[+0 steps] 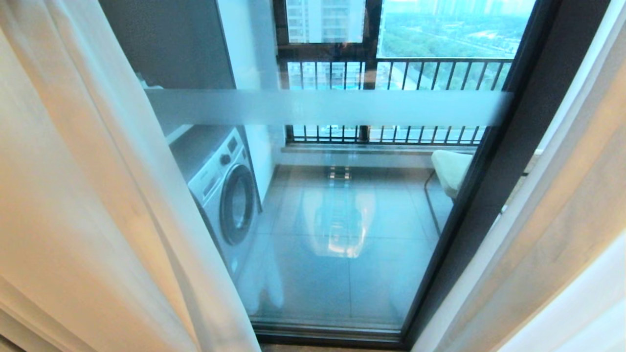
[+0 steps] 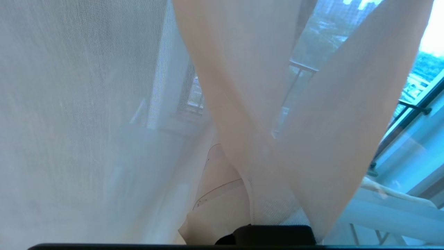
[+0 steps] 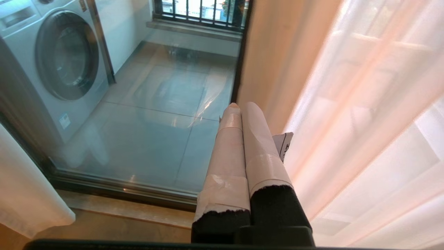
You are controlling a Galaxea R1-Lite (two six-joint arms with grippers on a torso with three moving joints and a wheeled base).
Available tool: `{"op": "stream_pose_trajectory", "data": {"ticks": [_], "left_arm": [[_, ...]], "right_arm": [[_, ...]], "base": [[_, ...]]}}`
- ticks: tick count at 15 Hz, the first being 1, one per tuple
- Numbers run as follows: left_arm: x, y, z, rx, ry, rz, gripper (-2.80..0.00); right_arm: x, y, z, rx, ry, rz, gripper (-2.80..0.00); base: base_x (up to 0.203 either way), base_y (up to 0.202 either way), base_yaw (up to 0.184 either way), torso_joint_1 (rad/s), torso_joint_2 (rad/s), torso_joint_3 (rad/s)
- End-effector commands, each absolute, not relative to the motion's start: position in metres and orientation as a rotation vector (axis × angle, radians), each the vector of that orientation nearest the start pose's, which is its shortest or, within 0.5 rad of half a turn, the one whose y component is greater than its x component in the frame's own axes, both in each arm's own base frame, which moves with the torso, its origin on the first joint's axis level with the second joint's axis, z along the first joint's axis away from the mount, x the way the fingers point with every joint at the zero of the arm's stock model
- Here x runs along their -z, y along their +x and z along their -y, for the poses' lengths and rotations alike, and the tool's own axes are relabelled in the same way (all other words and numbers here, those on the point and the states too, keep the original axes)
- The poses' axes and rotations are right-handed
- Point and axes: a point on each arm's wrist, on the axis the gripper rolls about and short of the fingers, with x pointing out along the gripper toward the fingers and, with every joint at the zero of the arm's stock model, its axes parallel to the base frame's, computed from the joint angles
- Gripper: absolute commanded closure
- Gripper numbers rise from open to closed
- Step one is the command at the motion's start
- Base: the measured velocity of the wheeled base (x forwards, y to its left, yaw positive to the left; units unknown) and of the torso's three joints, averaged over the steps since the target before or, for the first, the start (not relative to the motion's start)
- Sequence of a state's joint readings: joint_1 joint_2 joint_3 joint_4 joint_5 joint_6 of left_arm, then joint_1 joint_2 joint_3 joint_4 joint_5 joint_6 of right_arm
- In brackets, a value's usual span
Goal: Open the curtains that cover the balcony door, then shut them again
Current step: Close the inner curtains on both sides
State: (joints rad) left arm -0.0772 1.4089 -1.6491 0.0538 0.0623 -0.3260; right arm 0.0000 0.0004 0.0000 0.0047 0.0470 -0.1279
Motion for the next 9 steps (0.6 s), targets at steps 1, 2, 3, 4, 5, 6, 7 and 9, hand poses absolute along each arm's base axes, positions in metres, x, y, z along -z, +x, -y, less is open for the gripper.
{"op": "stream_pose_trajectory", "data": {"ticks": [1,2,3,4,5,6,7,9], "left_arm": [[-0.4283,0.2065,0.0151,0.046,-0.342,0.173,0.0],[-0.4285,0.2065,0.0151,0.046,-0.342,0.175,0.0],[-0.4285,0.2065,0.0151,0.046,-0.343,0.175,0.0],[-0.4282,0.2079,0.0155,0.048,-0.344,0.177,0.0],[-0.4285,0.2083,0.0158,0.049,-0.344,0.181,0.0],[-0.428,0.2083,0.0163,0.052,-0.344,0.182,0.0],[-0.4266,0.209,0.0166,0.053,-0.344,0.177,0.0],[-0.4258,0.2094,0.0166,0.051,-0.344,0.174,0.0]], "right_arm": [[-0.075,-0.0228,-0.0011,-0.048,-0.129,-0.002,0.0],[-0.075,-0.0228,-0.0011,-0.048,-0.129,-0.002,0.0],[-0.075,-0.0228,-0.0011,-0.048,-0.129,-0.002,0.0],[-0.075,-0.0228,-0.0011,-0.048,-0.129,-0.002,0.0],[-0.075,-0.0228,-0.0011,-0.048,-0.129,-0.002,0.0],[-0.075,-0.0228,-0.0011,-0.048,-0.129,-0.002,0.0],[-0.075,-0.0228,-0.0011,-0.048,-0.129,-0.002,0.0],[-0.075,-0.0228,-0.0011,-0.048,-0.129,-0.002,0.0]], "base": [[0.0,-0.187,0.004,0.007,0.01,0.002],[0.0,-0.182,-0.004,-0.001,0.0,-0.002],[0.0,-0.187,0.0,0.002,0.0,0.001],[0.0,-0.186,-0.002,0.001,0.0,0.002],[0.0,-0.189,-0.001,0.008,0.0,0.005],[0.0,-0.185,0.002,0.002,0.0,0.007],[0.0,-0.184,0.005,0.004,0.0,0.006],[0.0,-0.184,0.004,0.002,0.0,0.0]]}}
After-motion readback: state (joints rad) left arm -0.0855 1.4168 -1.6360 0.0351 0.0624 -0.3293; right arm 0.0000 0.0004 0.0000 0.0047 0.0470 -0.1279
